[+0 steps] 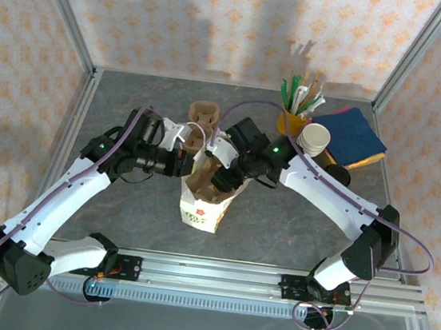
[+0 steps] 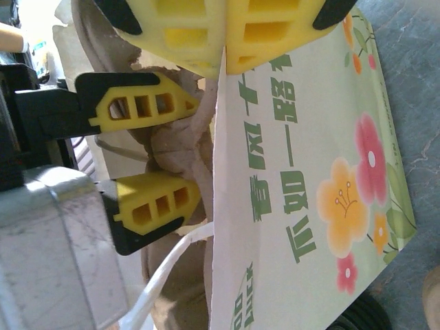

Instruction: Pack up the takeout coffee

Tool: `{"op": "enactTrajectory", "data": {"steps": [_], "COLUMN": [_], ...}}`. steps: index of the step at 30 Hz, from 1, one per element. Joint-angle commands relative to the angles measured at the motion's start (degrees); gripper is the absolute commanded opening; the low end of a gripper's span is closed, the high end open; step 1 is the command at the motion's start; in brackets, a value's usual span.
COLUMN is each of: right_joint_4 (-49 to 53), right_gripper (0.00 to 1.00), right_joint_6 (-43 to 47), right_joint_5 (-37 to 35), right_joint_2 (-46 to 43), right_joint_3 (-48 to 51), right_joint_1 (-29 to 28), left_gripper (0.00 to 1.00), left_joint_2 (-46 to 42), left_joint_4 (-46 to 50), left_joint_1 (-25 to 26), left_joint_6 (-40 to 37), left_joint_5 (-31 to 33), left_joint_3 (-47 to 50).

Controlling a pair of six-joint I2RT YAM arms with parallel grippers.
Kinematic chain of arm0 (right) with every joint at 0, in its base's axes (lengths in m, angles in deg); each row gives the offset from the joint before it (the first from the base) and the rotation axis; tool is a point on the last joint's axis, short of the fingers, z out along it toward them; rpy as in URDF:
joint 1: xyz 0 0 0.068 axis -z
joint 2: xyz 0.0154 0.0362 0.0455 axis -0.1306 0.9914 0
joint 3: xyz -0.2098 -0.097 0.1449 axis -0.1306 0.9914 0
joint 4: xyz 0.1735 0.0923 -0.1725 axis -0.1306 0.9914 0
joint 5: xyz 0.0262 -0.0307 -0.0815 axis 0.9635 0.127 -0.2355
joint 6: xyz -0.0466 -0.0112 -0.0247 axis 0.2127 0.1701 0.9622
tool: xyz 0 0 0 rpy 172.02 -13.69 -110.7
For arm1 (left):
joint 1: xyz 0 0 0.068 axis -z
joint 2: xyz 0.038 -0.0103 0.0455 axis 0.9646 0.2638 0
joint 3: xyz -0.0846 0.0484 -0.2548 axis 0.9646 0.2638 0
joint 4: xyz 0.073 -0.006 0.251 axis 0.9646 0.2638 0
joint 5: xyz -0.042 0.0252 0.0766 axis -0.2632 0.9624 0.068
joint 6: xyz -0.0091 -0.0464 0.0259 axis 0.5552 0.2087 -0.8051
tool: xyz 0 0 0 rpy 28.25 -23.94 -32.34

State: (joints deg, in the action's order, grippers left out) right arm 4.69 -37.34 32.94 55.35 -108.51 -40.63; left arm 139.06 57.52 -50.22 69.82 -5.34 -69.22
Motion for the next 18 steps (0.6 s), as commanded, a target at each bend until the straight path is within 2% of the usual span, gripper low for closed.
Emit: {"op": "enactTrajectory", "data": {"steps": [1, 6, 14, 18], "right_joint_4": [4.3, 3.58, 1.48, 1.59], "right_gripper": [0.37, 0.37, 0.36, 0.36], "right_joint_6": [-0.55, -1.31, -0.48, 0.21], "right_joint_5": [-1.34, -1.49, -13.15, -15.28], "right_joint_2": [-1.75, -3.11, -4.28, -4.25], "right_joint_3": [-1.52, -3.19, -6.28, -7.53], "right_joint_1": [-0.32, -0.33, -0.37, -0.36], "left_gripper": [0.0, 0.0, 0.0, 0.0], "left_joint_2": [-1.31, -1.72, -2.59, -2.44], "left_joint_4": [-2.2, -3.58, -4.86, -4.56], "left_joint_1": [-0.8, -0.76, -0.82, -0.76], "left_joint_6": [1.19, 1.02, 0.91, 0.49], "left_joint_5": [0.38, -2.17, -5.61, -5.95], "left_joint_3": [-1.89, -1.39, -0.24, 0.04]}}
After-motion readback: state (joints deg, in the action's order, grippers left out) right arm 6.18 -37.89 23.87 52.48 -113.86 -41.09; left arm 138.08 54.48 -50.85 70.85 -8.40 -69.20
